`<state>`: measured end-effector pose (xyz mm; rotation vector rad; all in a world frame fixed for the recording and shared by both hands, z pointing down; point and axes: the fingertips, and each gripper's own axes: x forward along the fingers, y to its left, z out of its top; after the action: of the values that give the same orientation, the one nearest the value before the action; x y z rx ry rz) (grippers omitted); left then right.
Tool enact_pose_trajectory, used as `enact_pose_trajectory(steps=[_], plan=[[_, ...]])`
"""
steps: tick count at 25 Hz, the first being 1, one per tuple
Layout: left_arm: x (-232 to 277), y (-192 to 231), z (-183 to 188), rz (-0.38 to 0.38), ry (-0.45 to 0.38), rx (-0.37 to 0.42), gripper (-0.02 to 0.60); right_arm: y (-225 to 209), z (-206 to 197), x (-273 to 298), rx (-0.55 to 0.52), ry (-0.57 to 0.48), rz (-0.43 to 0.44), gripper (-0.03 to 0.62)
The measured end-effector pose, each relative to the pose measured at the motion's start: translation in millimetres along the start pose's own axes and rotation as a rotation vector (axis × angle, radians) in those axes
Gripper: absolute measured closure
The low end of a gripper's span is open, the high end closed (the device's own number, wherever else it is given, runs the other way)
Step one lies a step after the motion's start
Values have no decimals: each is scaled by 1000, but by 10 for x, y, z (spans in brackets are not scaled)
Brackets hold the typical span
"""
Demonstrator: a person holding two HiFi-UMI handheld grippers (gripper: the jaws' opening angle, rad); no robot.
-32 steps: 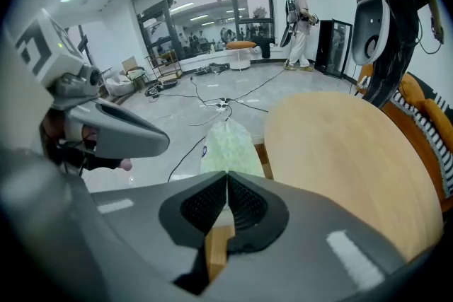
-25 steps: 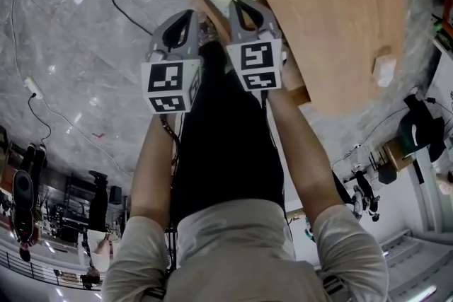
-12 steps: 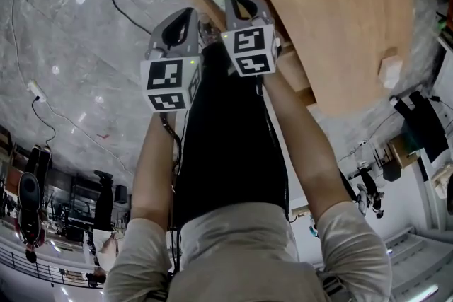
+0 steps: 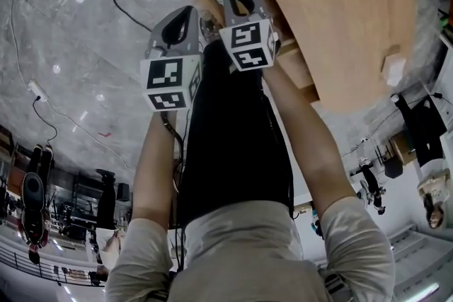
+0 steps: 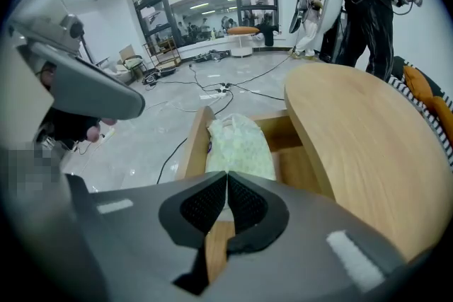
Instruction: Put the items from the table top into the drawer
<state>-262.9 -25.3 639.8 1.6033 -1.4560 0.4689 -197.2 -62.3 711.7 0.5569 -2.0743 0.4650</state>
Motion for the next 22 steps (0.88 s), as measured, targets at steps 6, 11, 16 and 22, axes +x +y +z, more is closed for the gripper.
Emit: enact_pose_trajectory(steps=[6, 11, 16, 22], plan=[[-38, -1, -51, -4, 3, -6, 561, 84, -51, 64, 30, 34, 14, 566], [-100, -134, -56, -11, -9, 2, 561, 140, -27, -14, 47, 14, 51, 474], [-259, -304, -3, -16, -33, -7, 561, 109, 87, -323, 67, -15, 18, 471], [-625, -795, 98, -32, -63, 0, 561, 148, 193, -1044, 81, -112, 29, 513]])
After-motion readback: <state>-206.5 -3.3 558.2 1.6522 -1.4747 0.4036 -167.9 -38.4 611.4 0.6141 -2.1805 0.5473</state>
